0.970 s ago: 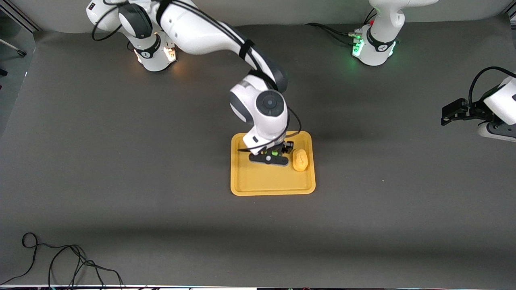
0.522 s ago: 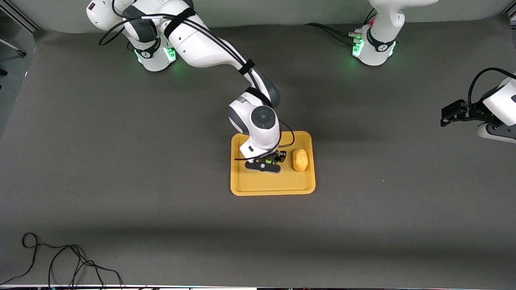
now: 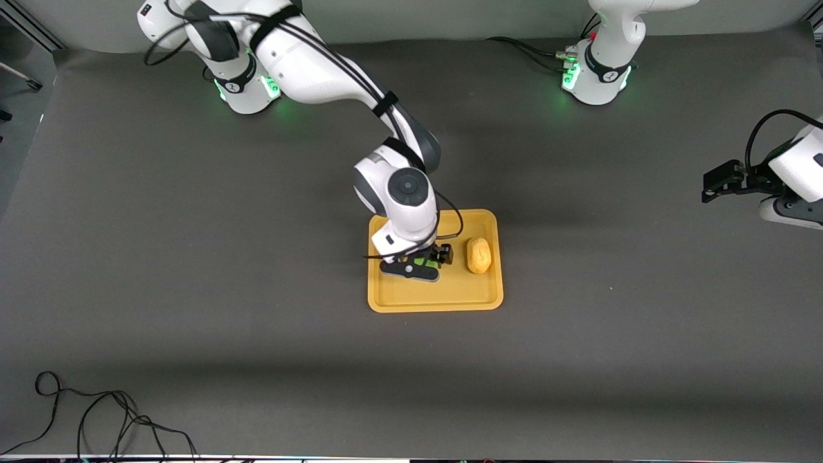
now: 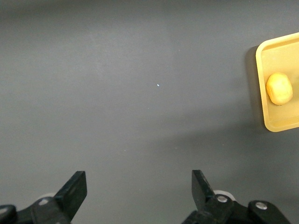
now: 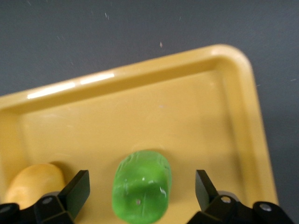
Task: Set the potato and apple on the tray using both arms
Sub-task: 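Open the right gripper and lift it away from the tray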
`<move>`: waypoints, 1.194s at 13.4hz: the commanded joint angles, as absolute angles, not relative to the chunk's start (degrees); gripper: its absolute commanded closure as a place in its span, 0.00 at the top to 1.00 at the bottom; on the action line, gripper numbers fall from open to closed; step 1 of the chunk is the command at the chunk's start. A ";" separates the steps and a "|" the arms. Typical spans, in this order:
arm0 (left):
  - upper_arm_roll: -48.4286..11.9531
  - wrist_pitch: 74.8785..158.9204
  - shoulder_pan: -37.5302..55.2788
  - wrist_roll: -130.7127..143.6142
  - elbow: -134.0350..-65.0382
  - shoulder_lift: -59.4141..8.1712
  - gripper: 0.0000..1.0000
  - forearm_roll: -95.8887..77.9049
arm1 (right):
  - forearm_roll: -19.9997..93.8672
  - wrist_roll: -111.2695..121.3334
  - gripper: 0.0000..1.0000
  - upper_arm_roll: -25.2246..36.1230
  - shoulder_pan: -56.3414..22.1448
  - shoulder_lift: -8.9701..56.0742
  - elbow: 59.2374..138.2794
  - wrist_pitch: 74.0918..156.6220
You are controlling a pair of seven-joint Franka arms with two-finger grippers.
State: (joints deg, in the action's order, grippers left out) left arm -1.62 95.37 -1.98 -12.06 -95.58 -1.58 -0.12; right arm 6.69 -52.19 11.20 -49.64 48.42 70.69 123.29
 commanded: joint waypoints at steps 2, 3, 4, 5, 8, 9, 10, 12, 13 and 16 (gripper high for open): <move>-1.93 95.54 -2.64 -12.74 -96.15 -1.05 1.00 -0.09 | 5.89 -53.09 1.00 11.25 -48.43 37.82 68.04 109.12; -1.93 95.62 -2.55 -12.74 -96.50 -1.05 1.00 -0.09 | 5.80 -53.17 1.00 11.25 -47.21 35.44 66.98 105.77; -1.93 95.62 -2.55 -12.74 -96.76 -1.05 1.00 -0.09 | 5.45 -52.74 1.00 11.16 -46.07 32.20 66.97 102.77; -1.93 95.62 -2.55 -12.74 -96.77 -0.97 1.00 -0.09 | 5.45 -52.21 1.00 11.42 -44.23 29.12 67.58 100.22; -1.93 95.80 -2.55 -12.74 -97.47 -0.97 1.00 0.17 | 5.45 -41.60 1.00 11.51 -37.03 20.86 70.56 91.25; -1.93 95.97 -2.64 -12.74 -97.56 -0.97 1.00 0.35 | 5.54 -38.70 1.00 11.08 -33.78 17.52 73.71 91.06; -1.93 95.80 -2.81 -12.74 -97.56 -0.97 1.00 0.44 | 5.45 -35.37 1.00 10.64 -30.70 14.10 77.57 91.14; -2.02 95.71 -4.30 -14.84 -97.38 -0.70 1.00 0.44 | 5.45 -26.76 1.00 8.71 -22.54 8.02 84.96 91.93; -2.02 95.80 -4.31 -15.38 -97.38 -0.70 1.00 0.44 | 5.36 -23.06 1.00 6.70 -18.24 5.91 87.43 92.02; -2.11 95.54 -4.22 -14.86 -97.12 -0.62 1.00 -0.26 | 4.66 -14.80 1.00 1.60 -5.75 2.12 92.01 92.72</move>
